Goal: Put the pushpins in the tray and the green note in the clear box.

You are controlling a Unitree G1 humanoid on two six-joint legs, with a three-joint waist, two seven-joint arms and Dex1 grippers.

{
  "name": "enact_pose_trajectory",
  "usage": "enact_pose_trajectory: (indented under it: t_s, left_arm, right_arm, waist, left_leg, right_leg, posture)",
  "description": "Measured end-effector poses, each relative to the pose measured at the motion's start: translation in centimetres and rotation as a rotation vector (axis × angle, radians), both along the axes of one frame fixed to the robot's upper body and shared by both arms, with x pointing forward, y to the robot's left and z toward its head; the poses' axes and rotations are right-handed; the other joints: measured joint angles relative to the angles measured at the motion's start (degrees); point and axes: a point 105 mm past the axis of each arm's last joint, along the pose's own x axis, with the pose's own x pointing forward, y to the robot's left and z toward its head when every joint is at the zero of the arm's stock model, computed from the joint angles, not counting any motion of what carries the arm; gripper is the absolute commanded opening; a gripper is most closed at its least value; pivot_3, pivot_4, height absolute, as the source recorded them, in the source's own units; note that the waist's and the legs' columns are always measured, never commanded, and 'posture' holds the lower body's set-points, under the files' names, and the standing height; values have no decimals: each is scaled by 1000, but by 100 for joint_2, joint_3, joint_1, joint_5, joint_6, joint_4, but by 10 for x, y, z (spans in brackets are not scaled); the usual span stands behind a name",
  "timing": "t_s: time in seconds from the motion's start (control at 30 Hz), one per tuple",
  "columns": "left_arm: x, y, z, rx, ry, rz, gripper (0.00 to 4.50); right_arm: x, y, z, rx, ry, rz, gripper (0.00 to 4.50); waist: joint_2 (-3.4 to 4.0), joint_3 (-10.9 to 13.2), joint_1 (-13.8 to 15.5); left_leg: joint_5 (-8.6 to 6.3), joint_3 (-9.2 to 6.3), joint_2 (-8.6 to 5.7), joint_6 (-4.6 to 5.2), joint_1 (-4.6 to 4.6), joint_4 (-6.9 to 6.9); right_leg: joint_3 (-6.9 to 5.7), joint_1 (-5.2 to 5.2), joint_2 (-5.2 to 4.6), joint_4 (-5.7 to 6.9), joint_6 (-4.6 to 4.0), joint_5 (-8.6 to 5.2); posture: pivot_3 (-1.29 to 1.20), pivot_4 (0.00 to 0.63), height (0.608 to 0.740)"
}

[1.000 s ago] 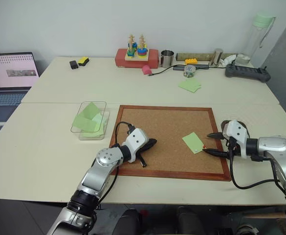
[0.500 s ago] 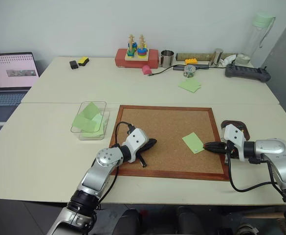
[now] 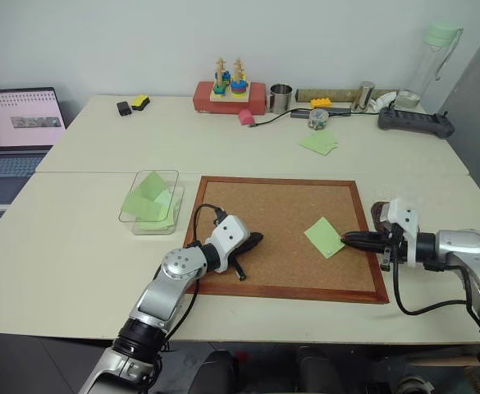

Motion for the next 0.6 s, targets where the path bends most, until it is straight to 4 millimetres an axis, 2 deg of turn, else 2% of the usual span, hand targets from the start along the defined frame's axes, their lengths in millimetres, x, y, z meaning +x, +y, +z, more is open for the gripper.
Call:
enact_pose_trajectory:
  t_s: [0.23, 0.33, 0.4, 0.5, 0.6]
  left_arm:
    - [-1, 0, -2, 2, 5, 2, 0]
    - [-2, 0, -2, 2, 5, 1, 0]
    - [-2, 0, -2, 2, 5, 2, 0]
    - [-2, 0, -2, 1, 5, 3, 0]
    - [-2, 1, -3, 2, 6, 4, 0]
  right_arm:
    - [2, -1, 14, 71, 15, -33, 63]
    - [5, -8, 18, 75, 8, -71, 63]
    - [10, -23, 23, 56, 11, -128, 63]
    - [20, -57, 34, 8, -5, -260, 63]
    - [27, -87, 31, -56, 8, -377, 63]
  waist:
    - [0, 0, 1]
    - [0, 0, 2]
    - [0, 0, 2]
    - [0, 0, 1]
    - [1, -1, -1]
  left_leg:
    - [0, 0, 0, 0, 0, 0]
    - [0, 0, -1, 0, -2, -1]
    - [0, 5, -2, 0, -2, 0]
    - [0, 4, -2, 1, -2, -2]
    - [-1, 7, 0, 1, 0, -4]
  right_leg:
    - [-1, 0, 0, -1, 1, 0]
    - [-1, 0, 0, -2, 1, -1]
    - [2, -1, -1, -3, 1, 0]
    - [1, -1, -2, -5, 0, 0]
    - [1, -1, -1, -5, -1, 0]
  posture:
    - [0, 150, 740]
    - [0, 150, 740]
    - [0, 150, 740]
    - [0, 150, 740]
    - [0, 150, 740]
